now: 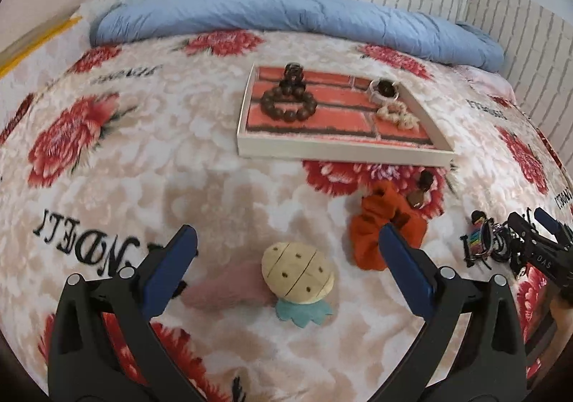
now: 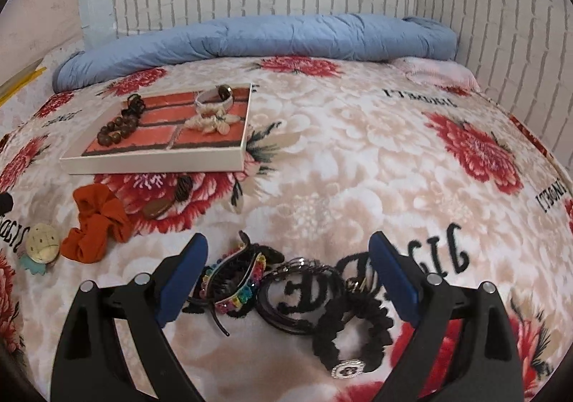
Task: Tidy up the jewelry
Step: 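Move the right tool to the black hair ties while the left tool reaches the pineapple clip, then close the right tool on the black hair ties while the left tool closes on the pineapple clip, then carry the hair ties and pineapple clip into the tray and open both tools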
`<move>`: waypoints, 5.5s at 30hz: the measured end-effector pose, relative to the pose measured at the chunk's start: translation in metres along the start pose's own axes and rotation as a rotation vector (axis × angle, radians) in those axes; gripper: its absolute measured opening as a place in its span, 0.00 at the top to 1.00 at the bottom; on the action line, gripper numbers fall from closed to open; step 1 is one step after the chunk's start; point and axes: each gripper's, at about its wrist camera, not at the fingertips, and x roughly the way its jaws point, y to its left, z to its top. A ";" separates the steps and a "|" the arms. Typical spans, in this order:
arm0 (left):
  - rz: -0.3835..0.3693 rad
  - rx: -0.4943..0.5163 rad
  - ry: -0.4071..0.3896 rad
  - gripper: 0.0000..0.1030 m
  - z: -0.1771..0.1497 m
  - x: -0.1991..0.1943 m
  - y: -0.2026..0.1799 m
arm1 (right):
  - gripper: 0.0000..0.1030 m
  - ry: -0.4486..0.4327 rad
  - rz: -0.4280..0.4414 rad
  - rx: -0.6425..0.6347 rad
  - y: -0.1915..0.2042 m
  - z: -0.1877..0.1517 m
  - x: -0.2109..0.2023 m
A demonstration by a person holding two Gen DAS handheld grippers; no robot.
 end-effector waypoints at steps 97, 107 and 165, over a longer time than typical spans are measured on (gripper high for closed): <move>-0.079 -0.062 -0.029 0.58 0.071 0.040 0.031 | 0.88 -0.023 0.114 0.094 -0.037 0.081 0.030; -0.109 -0.012 -0.061 0.58 0.137 0.076 -0.004 | 0.88 -0.069 0.215 0.051 0.032 0.148 0.068; -0.111 0.123 -0.059 0.05 0.142 0.127 -0.020 | 0.10 -0.032 0.042 -0.067 0.063 0.165 0.112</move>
